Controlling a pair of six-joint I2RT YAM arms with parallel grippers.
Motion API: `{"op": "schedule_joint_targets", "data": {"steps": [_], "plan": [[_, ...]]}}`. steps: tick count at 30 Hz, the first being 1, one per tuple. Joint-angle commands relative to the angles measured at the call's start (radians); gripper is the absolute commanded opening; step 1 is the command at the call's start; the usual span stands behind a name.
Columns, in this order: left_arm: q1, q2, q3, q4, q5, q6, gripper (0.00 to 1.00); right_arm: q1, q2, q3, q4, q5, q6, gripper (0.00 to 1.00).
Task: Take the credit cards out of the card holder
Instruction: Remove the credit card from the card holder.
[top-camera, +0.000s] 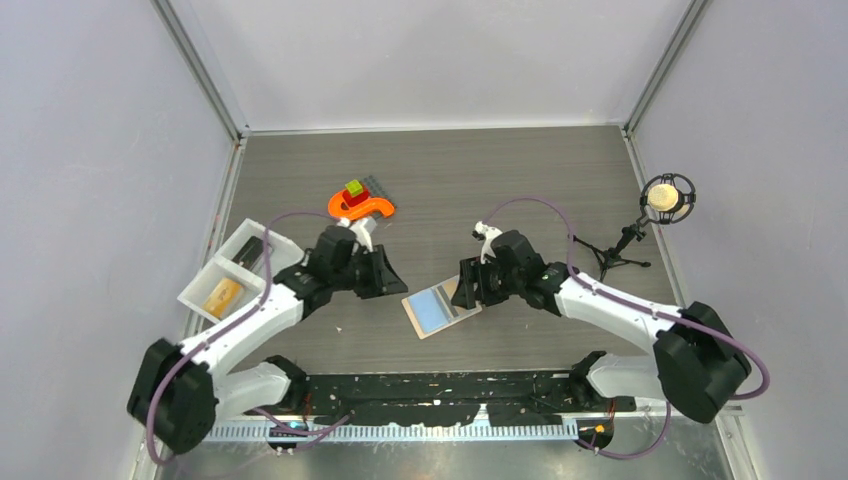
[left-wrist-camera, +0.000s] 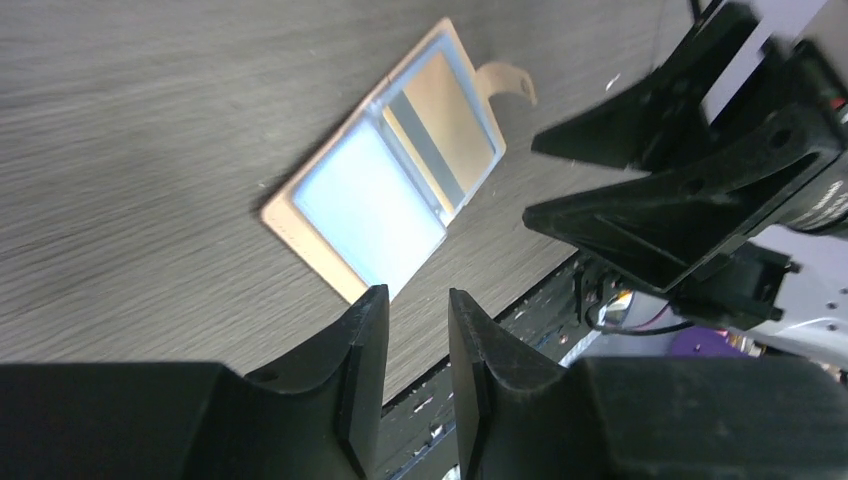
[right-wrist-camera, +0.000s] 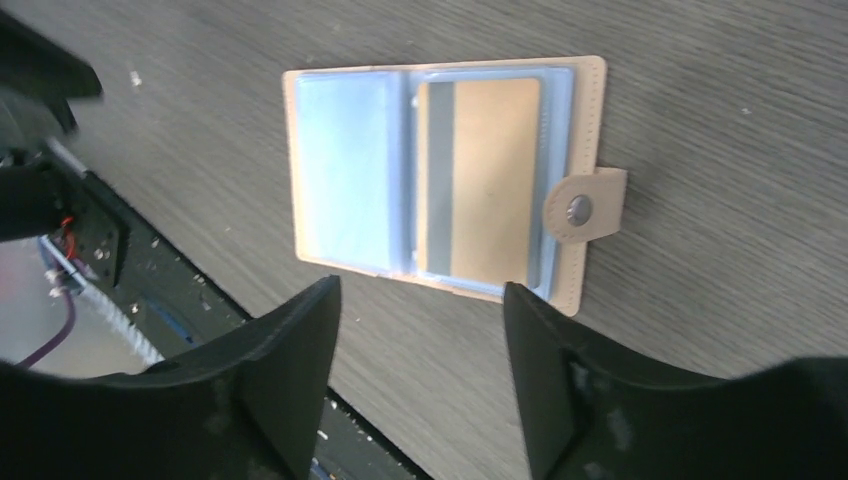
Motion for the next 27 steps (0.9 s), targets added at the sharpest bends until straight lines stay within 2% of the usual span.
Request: {"op": "schedule_joint_targets", "data": {"steps": [1, 6, 11, 18, 27], "plan": [[-0.117, 0.143, 0.034, 0.173, -0.053, -0.053, 0.29, -0.001, 0.077, 0.072, 0.047, 0.092, -0.011, 0.72], [-0.172, 0.252, -0.004, 0.318, -0.072, -0.114, 0.28, -0.004, 0.132, 0.093, 0.068, 0.100, -0.017, 0.69], [-0.178, 0.309, -0.051, 0.351, -0.091, -0.133, 0.26, -0.007, 0.185, 0.089, 0.090, 0.105, -0.021, 0.67], [-0.180, 0.304, -0.124, 0.344, -0.159, -0.137, 0.25, -0.008, 0.241, 0.083, 0.111, 0.095, -0.043, 0.66], [-0.179, 0.304, -0.122, 0.307, -0.196, -0.121, 0.24, -0.008, 0.220, 0.064, 0.120, 0.053, -0.042, 0.49]]}}
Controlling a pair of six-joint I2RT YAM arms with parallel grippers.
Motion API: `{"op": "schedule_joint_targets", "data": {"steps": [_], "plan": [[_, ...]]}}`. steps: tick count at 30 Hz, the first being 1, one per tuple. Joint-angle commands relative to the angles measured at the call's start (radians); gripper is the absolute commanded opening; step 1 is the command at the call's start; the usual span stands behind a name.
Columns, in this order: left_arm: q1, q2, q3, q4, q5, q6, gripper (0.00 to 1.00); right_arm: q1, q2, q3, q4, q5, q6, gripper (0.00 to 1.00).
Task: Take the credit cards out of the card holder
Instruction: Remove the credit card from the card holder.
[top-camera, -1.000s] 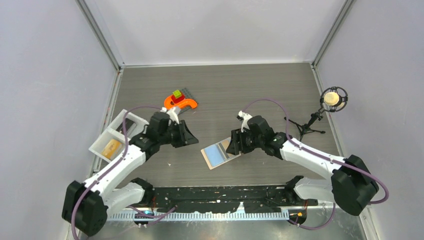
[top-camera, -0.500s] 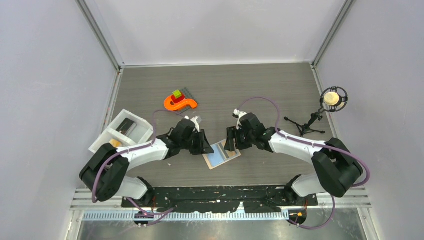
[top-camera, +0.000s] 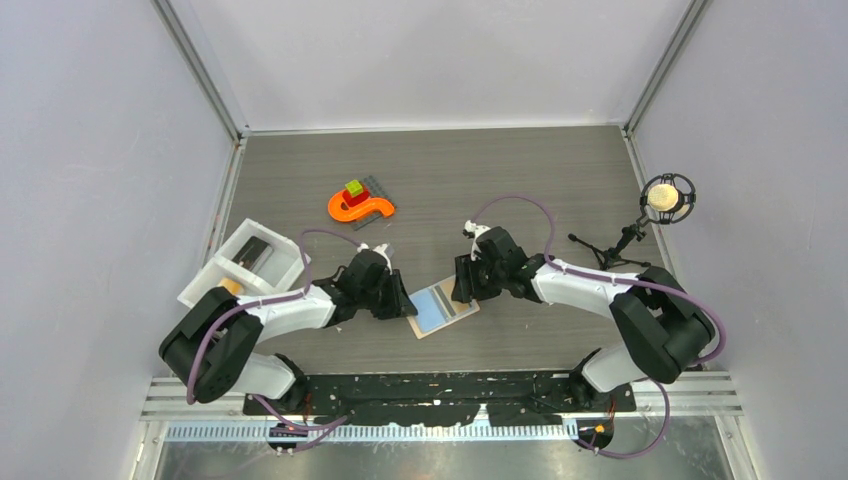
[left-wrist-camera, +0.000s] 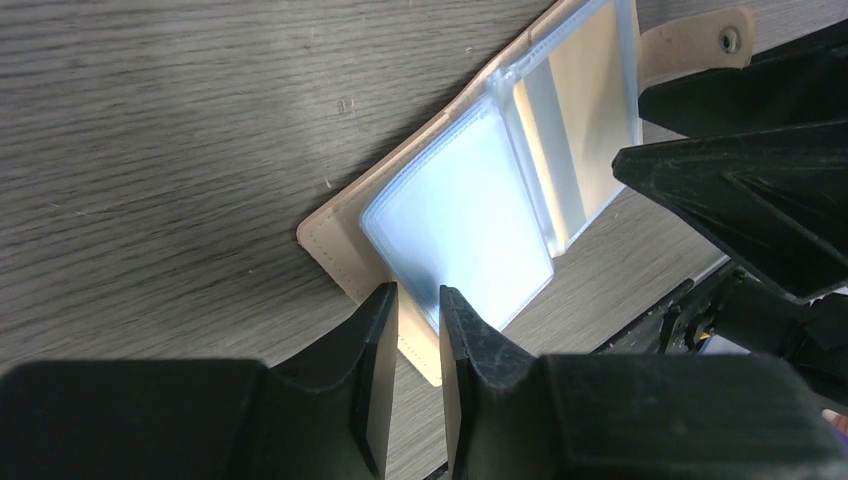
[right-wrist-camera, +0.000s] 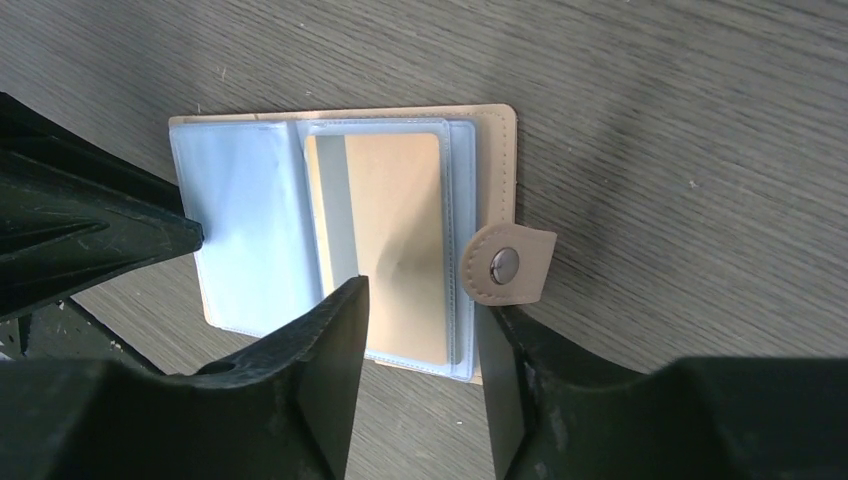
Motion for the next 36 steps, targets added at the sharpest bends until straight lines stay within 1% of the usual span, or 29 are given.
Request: {"op": "schedule_joint_targets", "data": {"steps": [1, 4, 10, 15, 17, 24, 29, 33, 36], "plan": [[-0.004, -0.003, 0.010, 0.004, -0.043, 0.017, 0.24, 0.000, -0.031, 0.005, 0.033, -0.025, -0.008, 0.47], [-0.004, -0.005, 0.015, -0.009, -0.051, 0.030, 0.24, 0.000, -0.050, 0.004, 0.017, -0.028, -0.006, 0.47], [-0.005, -0.002, 0.030, -0.037, -0.077, 0.057, 0.24, 0.000, -0.094, 0.007, -0.011, -0.011, 0.000, 0.55], [-0.005, 0.002, 0.029, -0.035, -0.068, 0.059, 0.24, 0.000, -0.091, 0.012, -0.013, -0.013, -0.002, 0.56], [-0.004, 0.000, 0.027, -0.033, -0.068, 0.059, 0.24, 0.000, -0.083, 0.011, -0.005, -0.018, -0.002, 0.56], [-0.005, -0.003, 0.026, -0.031, -0.064, 0.058, 0.24, 0.000, -0.028, 0.001, 0.050, -0.072, 0.012, 0.50], [-0.007, -0.011, 0.018, -0.026, -0.063, 0.055, 0.24, 0.000, 0.006, -0.008, 0.069, -0.075, 0.019, 0.50], [-0.007, -0.017, 0.018, -0.027, -0.066, 0.054, 0.24, 0.000, 0.004, -0.016, 0.074, -0.075, 0.020, 0.49], [-0.007, -0.018, 0.019, -0.027, -0.066, 0.054, 0.24, 0.000, 0.000, -0.014, 0.072, -0.081, 0.017, 0.47]]}}
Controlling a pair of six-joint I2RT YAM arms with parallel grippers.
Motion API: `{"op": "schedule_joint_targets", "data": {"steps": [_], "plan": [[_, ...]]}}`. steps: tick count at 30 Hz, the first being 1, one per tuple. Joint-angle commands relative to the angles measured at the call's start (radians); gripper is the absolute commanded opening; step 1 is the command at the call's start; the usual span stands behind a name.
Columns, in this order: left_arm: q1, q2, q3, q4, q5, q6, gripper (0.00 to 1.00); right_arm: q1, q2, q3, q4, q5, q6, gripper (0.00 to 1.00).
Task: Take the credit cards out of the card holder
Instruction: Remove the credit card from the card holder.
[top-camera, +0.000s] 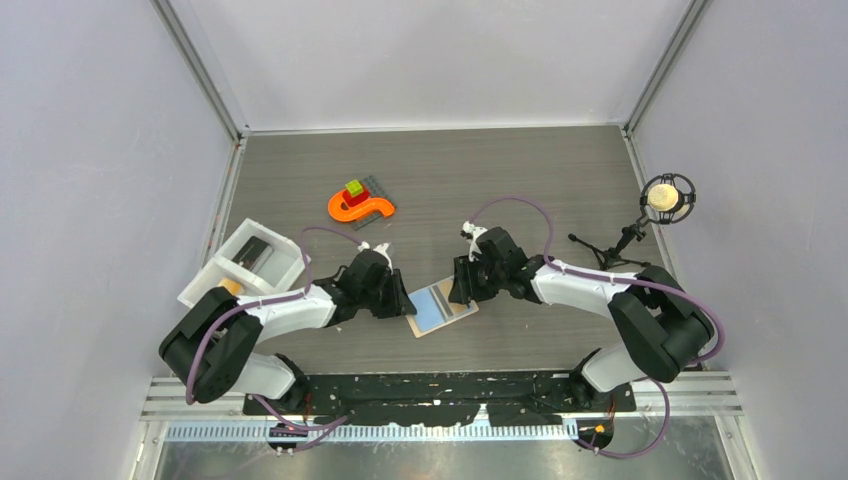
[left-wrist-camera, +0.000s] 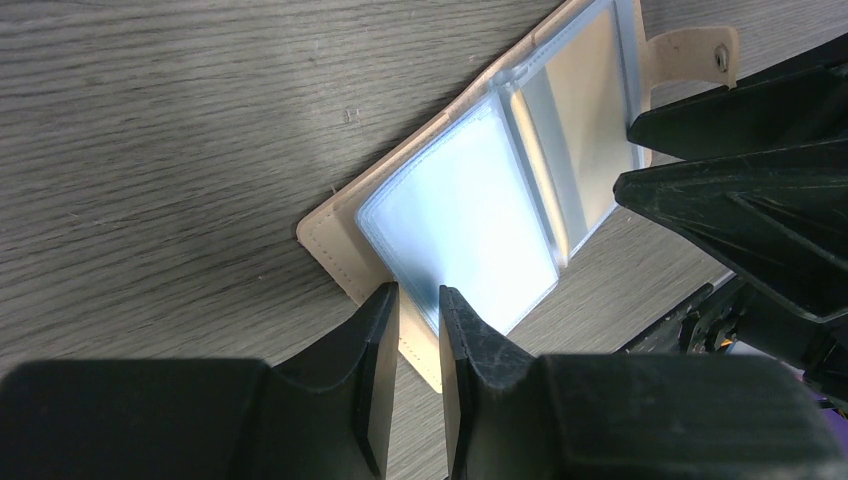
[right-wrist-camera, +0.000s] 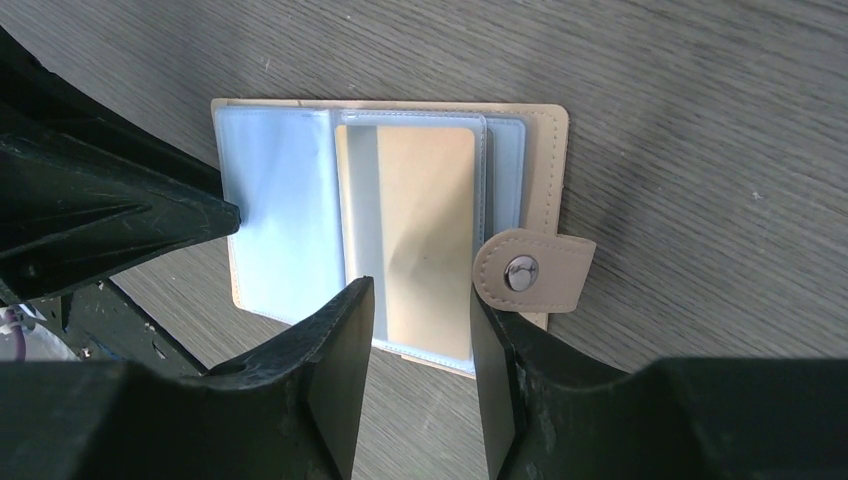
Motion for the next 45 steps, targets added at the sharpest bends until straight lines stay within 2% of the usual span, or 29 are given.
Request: {"op": "schedule_joint_targets", "data": {"steps": [1, 9, 19, 33, 45], "plan": [[-0.003, -0.018, 0.012, -0.014, -0.035, 0.021, 0.24, 0.000, -0.006, -0.002, 0.030, -0.018, 0.001, 0.47], [-0.009, -0.019, 0.012, -0.013, -0.033, 0.018, 0.24, 0.000, -0.035, 0.030, -0.034, 0.062, -0.041, 0.47], [-0.012, -0.017, 0.009, -0.010, -0.036, 0.017, 0.24, 0.000, -0.005, 0.010, -0.020, 0.037, -0.036, 0.48], [-0.021, -0.009, 0.008, -0.004, -0.038, 0.012, 0.24, 0.000, 0.019, 0.019, 0.045, -0.107, 0.012, 0.48], [-0.025, 0.001, 0.017, -0.006, -0.029, 0.012, 0.23, 0.000, -0.057, 0.025, 0.094, -0.197, 0.065, 0.48]]}}
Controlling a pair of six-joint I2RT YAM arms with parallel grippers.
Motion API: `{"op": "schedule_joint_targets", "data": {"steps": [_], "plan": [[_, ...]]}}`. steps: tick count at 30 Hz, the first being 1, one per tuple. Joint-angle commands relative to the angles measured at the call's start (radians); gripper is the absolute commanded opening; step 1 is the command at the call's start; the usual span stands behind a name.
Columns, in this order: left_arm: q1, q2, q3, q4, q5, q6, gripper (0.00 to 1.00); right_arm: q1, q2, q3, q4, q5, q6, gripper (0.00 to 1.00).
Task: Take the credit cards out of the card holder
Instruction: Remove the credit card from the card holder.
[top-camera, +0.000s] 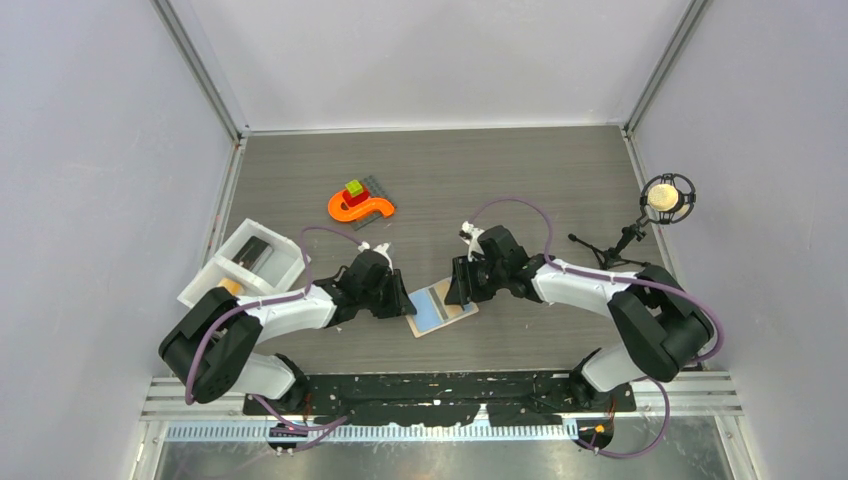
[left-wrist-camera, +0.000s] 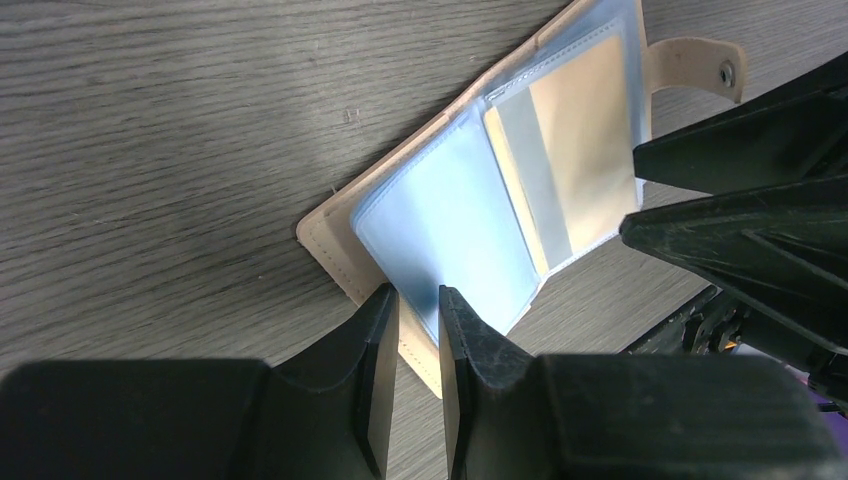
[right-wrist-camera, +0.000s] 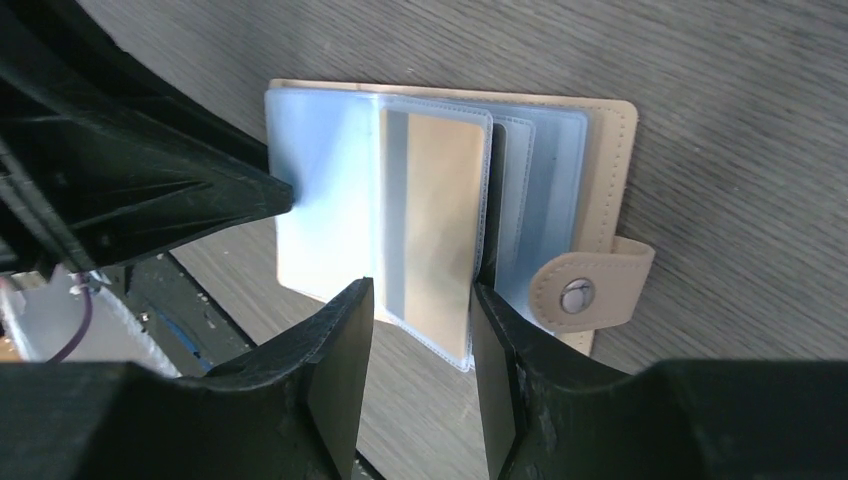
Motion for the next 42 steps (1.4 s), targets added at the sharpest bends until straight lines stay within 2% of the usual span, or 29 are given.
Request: {"op": "schedule_joint_targets", "data": {"steps": [1, 12, 19, 25, 37, 42], "plan": [[-0.009, -0.001, 0.018, -0.006, -0.016, 0.012, 0.23, 0.009, -0.070, 0.024, 0.080, -0.091, 0.043, 0.48], [-0.011, -0.044, 0.030, -0.024, -0.022, -0.008, 0.24, 0.043, -0.103, 0.006, 0.112, -0.126, 0.087, 0.47], [-0.011, -0.170, 0.028, -0.132, -0.066, -0.026, 0.26, 0.128, -0.070, 0.025, 0.149, -0.128, 0.110, 0.47], [-0.010, -0.231, 0.017, -0.137, -0.067, -0.041, 0.26, 0.129, -0.082, 0.024, 0.136, -0.090, 0.086, 0.47], [-0.011, -0.120, -0.025, 0.066, 0.009, -0.061, 0.21, 0.068, 0.012, 0.022, 0.146, -0.042, 0.054, 0.33], [-0.011, -0.073, -0.028, 0.081, 0.004, -0.056, 0.17, 0.064, 0.060, 0.013, 0.192, -0.044, 0.062, 0.30]]}}
